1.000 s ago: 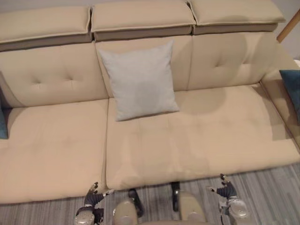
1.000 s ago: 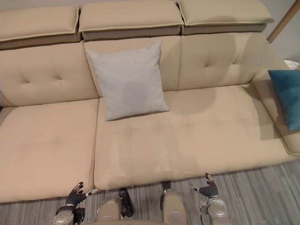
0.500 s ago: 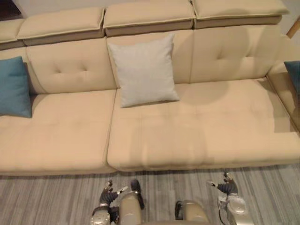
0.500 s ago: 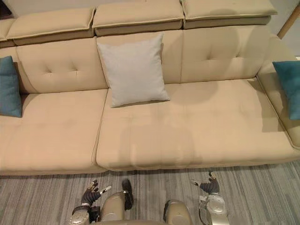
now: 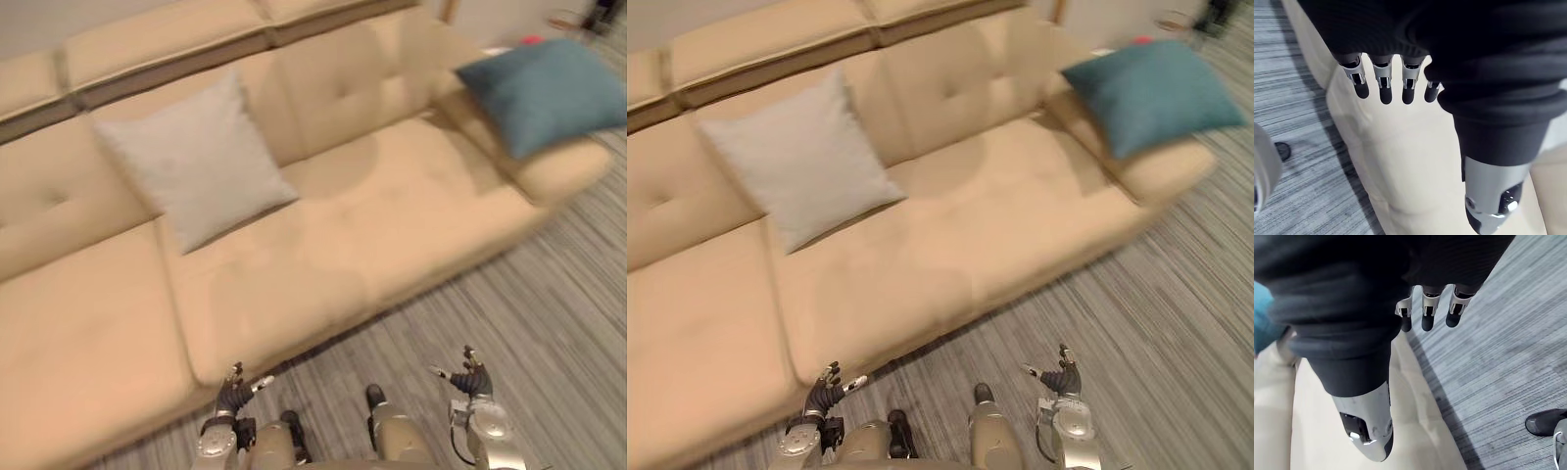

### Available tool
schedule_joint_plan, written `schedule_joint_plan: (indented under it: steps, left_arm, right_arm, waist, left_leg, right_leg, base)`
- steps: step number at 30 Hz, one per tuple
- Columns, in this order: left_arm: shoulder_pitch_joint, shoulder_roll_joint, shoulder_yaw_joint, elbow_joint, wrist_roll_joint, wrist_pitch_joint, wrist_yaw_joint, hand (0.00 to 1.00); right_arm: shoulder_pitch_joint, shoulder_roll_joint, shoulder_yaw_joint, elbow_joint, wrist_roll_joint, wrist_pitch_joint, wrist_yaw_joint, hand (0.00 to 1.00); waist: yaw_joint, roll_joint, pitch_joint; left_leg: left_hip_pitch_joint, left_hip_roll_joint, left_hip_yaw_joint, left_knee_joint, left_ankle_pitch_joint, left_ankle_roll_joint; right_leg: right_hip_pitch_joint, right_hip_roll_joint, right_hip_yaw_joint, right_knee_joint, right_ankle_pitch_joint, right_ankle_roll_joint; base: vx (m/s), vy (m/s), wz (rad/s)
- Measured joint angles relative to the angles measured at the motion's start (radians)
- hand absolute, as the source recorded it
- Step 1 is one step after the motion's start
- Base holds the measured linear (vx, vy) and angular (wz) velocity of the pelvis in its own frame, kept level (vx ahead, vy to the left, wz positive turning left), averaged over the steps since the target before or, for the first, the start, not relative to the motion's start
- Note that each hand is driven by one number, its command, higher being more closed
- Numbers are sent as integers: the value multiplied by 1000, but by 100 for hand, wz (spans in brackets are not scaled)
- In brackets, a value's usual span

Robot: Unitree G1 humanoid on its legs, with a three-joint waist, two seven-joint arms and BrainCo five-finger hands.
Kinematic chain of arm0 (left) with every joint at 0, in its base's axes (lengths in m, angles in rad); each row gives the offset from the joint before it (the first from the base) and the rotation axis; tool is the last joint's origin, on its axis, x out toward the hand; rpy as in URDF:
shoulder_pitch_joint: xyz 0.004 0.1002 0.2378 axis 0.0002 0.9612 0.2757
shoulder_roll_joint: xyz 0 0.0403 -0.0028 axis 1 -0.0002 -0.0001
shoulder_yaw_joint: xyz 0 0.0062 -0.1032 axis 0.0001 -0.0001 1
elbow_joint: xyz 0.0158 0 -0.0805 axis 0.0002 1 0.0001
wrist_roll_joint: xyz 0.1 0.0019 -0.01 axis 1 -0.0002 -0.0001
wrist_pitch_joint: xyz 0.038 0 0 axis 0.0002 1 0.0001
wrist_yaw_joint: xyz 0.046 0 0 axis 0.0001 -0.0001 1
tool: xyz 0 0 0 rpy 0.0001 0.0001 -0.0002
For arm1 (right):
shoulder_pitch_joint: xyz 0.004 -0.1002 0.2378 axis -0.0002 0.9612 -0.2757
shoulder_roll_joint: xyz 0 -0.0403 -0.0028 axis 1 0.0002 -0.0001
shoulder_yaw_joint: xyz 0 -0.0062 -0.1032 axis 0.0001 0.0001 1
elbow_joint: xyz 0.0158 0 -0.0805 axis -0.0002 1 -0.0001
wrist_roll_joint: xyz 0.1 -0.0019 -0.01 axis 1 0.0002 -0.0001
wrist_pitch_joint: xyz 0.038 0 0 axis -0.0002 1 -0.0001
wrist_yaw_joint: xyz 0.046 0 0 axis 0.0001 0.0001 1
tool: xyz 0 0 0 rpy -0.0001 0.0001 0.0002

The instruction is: Pick up cushions and gather them together orderly.

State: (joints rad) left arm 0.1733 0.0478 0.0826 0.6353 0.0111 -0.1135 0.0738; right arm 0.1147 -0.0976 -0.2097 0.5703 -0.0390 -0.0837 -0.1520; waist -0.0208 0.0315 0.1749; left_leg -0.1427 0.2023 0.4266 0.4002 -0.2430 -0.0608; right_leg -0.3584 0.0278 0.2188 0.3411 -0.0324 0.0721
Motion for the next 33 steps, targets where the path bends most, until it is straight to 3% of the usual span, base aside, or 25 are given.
schedule_joint_plan:
  steps: [1, 3, 4, 6, 7, 8, 9, 10, 11, 12, 13, 14, 15, 18, 20, 21, 22, 23, 24, 26, 27, 28, 29, 30, 33]
  left_arm:
    - [-4, 4, -3, -16, 0, 0, 0, 0]
    - [-26, 8, -9, -17, 0, 1, 2, 0]
    - [-34, 17, -9, -15, 0, 1, 2, 0]
    - [-32, 29, -8, -15, 0, 2, 4, 0]
    - [-36, 44, -9, -15, 1, 3, 4, 0]
    - [-39, 50, -11, -15, 1, 7, 4, 0]
    - [-55, 54, -14, -16, 2, 9, 4, 0]
    - [-58, 53, -15, -16, 2, 9, 4, 0]
    - [-74, 52, -28, -15, 2, 9, 5, 0]
    - [-79, 53, -48, -14, 2, 9, 4, 0]
    - [-76, 50, -58, -13, 2, 9, 3, 0]
    - [-75, 38, -75, -6, 2, 9, 4, 0]
    - [-75, 22, -87, -1, 1, 8, 5, 0]
    - [-70, 16, -94, -1, -1, 8, 15, 0]
    - [-54, 17, -91, -18, -4, 6, 27, 0]
    - [-53, 15, -89, -17, -6, 6, 32, 0]
    - [-51, 9, -88, -17, -11, 7, 39, 0]
    - [-45, 7, -79, -18, -24, 7, 40, 0]
    - [-40, 7, -71, -18, -34, 7, 41, 0]
    - [-40, 7, -55, -29, -66, 5, 42, 0]
    - [-37, 3, -57, -28, -86, 6, 41, 0]
    - [-35, 3, -60, -28, -89, 7, 41, 0]
    - [-29, 9, -77, -28, -98, 8, 40, 0]
    - [-13, 18, -81, -38, -110, 8, 42, 0]
    - [-20, 31, -80, -46, -119, 7, 43, 0]
  right_arm:
    - [-15, -2, -6, 12, 5, 0, -2, 0]
    - [-36, -5, -13, 55, 15, 3, -15, 0]
    - [-40, -8, -13, 98, 23, 7, -19, 0]
    - [-49, -9, -13, 129, 29, 8, -20, 0]
    - [-60, -10, -9, 142, 29, 12, -20, 0]
    - [-61, -12, -9, 147, 29, 14, -20, 0]
    - [-60, -24, -9, 159, 29, 19, -20, 0]
    - [-59, -27, -9, 159, 29, 20, -20, 0]
    - [-57, -32, -7, 161, 29, 21, -21, 0]
    - [-57, -32, -6, 165, 29, 24, -23, 0]
    - [-59, -30, -3, 169, 29, 24, -23, 0]
    - [-66, -33, 10, 179, 28, 24, -25, 0]
    - [-86, -36, 22, 212, 28, 25, -29, 0]
    - [-89, -36, 24, 235, 28, 26, -36, 0]
    - [-101, -42, 38, 246, 28, 27, -50, 0]
    - [-110, -42, 36, 252, 28, 27, -51, 0]
    - [-119, -45, 29, 264, 29, 26, -56, 0]
    - [-132, -43, 31, 290, 30, 27, -62, 0]
    - [-134, -35, 35, 295, 30, 28, -62, 0]
    - [-135, -26, 42, 317, 29, 27, -61, 0]
    - [-150, -21, 26, 329, 28, 30, -59, 0]
    - [-149, -18, 19, 329, 28, 30, -58, 0]
    - [-150, -11, 10, 338, 25, 32, -58, 0]
    - [-148, -1, 10, 352, 13, 42, -51, 0]
    - [-152, 0, 10, 350, 7, 45, -39, 0]
  waist:
    - [-7, 4, 6]
    - [-19, 14, 17]
    - [-18, 21, 18]
    - [-15, 29, 18]
    - [-18, 26, 16]
    - [-20, 25, 16]
    - [-25, 37, 13]
    - [-25, 40, 14]
    - [-26, 51, 19]
    - [-21, 52, 23]
    - [-17, 50, 26]
    - [-16, 52, 31]
    - [-8, 41, 39]
    - [35, 33, 52]
    - [47, 53, 59]
    - [57, 60, 62]
    - [71, 73, 63]
    - [98, 81, 57]
    - [113, 66, 49]
    - [113, 11, 27]
    - [116, -9, 25]
    - [114, -11, 26]
    - [105, -10, 27]
    - [90, -10, 28]
    - [86, 0, 21]
  left_leg:
    - [34, 12, 88, -13, -32, 7]
    - [88, 27, 204, -28, -48, 3]
    - [153, 46, 316, -47, -59, -17]
    - [219, 66, 433, -51, -73, -44]
    - [258, 70, 492, -44, -74, -50]
    - [266, 75, 494, -25, -74, -50]
    - [264, 122, 470, 74, -70, -51]
    - [263, 133, 460, 98, -67, -50]
    - [234, 193, 370, 253, -25, 15]
    - [180, 223, 231, 412, 90, 113]
    - [153, 220, 155, 468, 131, 115]
    - [103, 184, 23, 550, 92, 72]
    - [18, 93, -140, 611, 12, 20]
    - [-116, -6, -266, 536, -32, 22]
    - [-213, -70, -317, 314, -25, 11]
    - [-224, -86, -321, 212, -8, -12]
    - [-230, -101, -326, 42, 30, -66]
    - [-209, -103, -311, -17, 145, -36]
    - [-200, -123, -299, -11, 138, 6]
    - [-208, -182, -286, 49, 56, 106]
    - [-171, -214, -272, 75, -6, 128]
    - [-156, -220, -272, 76, -15, 137]
    - [-83, -237, -272, 70, -40, 162]
    - [22, -253, -287, 42, -70, 178]
    - [168, -262, -335, -72, -73, 179]
  right_leg:
    - [-18, -38, -129, -15, -10, -51]
    - [-27, -169, -450, 23, -44, -113]
    - [-2, -250, -684, 49, -80, -170]
    - [24, -283, -840, 58, -86, -177]
    - [16, -267, -837, 55, -56, -144]
    - [2, -245, -804, 51, -39, -143]
    - [-16, -188, -738, 56, -42, -150]
    - [-16, -177, -728, 57, -45, -152]
    - [-8, -124, -676, 60, -63, -163]
    - [20, -90, -618, 52, -79, -170]
    - [38, -77, -589, 45, -85, -177]
    - [70, -59, -545, 37, -97, -175]
    - [118, -54, -473, 34, -123, -174]
    - [200, -49, -377, -3, -143, -146]
    - [247, -53, -318, -33, -162, -115]
    - [260, -56, -296, -37, -173, -101]
    - [276, -53, -271, -48, -189, -76]
    - [297, -47, -230, -52, -210, -54]
    - [311, -59, -205, -62, -221, -45]
    - [310, -118, -185, 2, -270, 29]
    - [248, -155, -180, 216, -283, 103]
    - [232, -162, -179, 270, -270, 132]
    - [172, -187, -189, 485, -208, 200]
    - [142, -228, -266, 662, -220, 150]
    - [43, -274, -460, 632, -270, 19]
  base:
    - [-64, 17, -208]
    - [-41, 40, -209]
    - [45, -2, -215]
    - [132, -89, -247]
    - [206, -169, -238]
    - [326, -266, -257]
    - [201, -161, -160]
    - [360, -240, -177]
    - [355, -174, -149]
    - [420, -170, -163]
    - [337, -35, -140]
    - [336, 48, -142]
    - [347, 61, -136]
    - [346, 108, -109]
    - [353, 217, -86]
    - [388, 275, -78]
    - [528, 373, -95]
    - [451, 318, -94]
    - [623, 384, -67]
    - [614, 333, -14]
    - [427, 227, -2]
    - [657, 318, 5]
    - [604, 216, 26]
    - [721, 238, 32]
    - [534, 72, 20]
